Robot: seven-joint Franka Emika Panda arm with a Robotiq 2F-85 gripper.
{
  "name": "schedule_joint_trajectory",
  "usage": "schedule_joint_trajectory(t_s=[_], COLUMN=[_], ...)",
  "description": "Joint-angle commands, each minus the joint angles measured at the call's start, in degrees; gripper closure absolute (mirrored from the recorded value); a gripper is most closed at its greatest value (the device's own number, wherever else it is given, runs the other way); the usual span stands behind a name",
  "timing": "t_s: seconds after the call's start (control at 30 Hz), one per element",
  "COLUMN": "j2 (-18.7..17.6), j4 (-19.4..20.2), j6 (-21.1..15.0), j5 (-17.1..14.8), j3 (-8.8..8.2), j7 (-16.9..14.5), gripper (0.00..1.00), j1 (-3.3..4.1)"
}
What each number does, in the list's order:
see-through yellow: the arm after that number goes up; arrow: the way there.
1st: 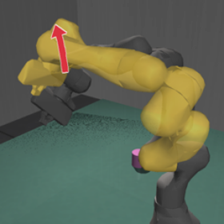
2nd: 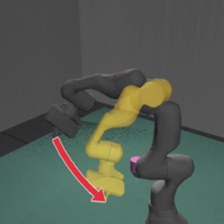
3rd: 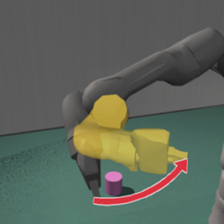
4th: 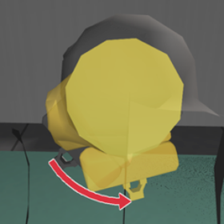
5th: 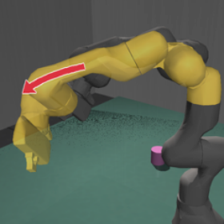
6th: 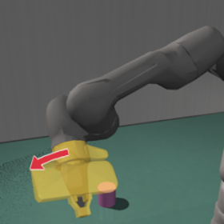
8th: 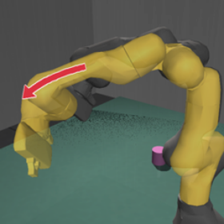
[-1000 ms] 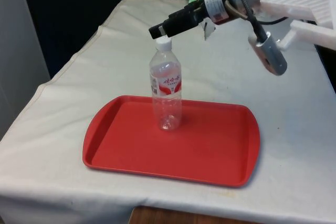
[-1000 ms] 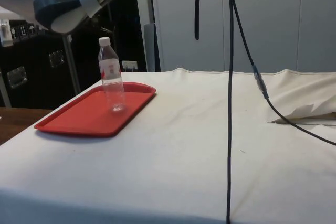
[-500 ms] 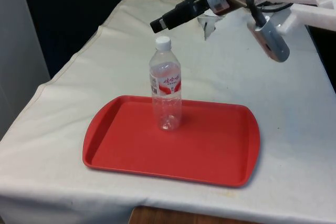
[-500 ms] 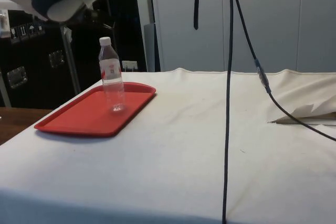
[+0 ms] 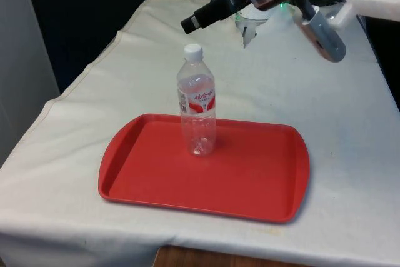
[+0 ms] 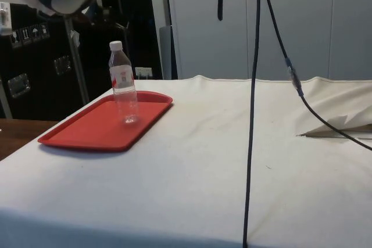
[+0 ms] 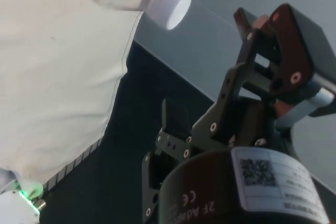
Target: Place the bottle upright on the tray.
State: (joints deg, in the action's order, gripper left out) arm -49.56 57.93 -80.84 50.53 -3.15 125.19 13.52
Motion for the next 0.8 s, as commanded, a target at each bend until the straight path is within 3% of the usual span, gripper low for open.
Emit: schedule_joint_trajectory(t_s=[0.0, 0.03, 0.27, 0.3, 0.4, 0.77], j2=[1.32, 0.17, 2.92, 1.95, 3.5, 4.47], j4=[1.55, 0.17, 3.38, 2.29, 4.13, 5.73], j6=[-0.92, 0.0, -0.97, 0.0, -1.03, -0.4], j5=[-0.63, -0.11, -1.49, -1.03, -1.72, -1.6], j3=[0.46, 0.0, 0.69, 0.29, 0.8, 0.74], j7=[0.8, 0.06, 1.72, 1.03, 2.06, 2.46], gripper=[0.0, 0.0, 0.0, 0.0, 0.0, 0.0], j1=[-0.17, 0.0, -0.29, -0.06, -0.34, -0.17])
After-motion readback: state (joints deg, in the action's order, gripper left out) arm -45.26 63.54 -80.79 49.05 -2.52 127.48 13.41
